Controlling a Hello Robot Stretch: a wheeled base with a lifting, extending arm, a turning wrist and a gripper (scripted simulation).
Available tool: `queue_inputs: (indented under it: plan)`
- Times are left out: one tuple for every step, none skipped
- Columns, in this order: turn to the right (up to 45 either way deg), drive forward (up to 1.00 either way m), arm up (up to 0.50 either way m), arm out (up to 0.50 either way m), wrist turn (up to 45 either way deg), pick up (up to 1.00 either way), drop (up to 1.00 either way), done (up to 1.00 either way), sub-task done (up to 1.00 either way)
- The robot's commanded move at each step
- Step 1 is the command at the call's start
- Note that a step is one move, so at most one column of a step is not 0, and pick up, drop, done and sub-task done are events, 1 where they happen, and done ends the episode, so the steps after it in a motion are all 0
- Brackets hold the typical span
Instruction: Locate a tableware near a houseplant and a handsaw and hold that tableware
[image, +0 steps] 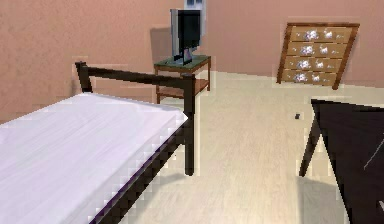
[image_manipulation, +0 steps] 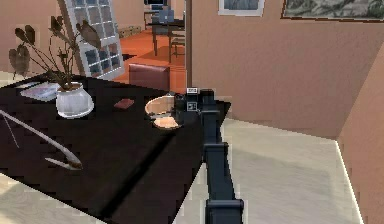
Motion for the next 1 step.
queue_inputs:
  plan:
    - [0.0, 0.00, 0.00, 0.00, 0.0, 0.00, 0.00, 1.00, 0.00]
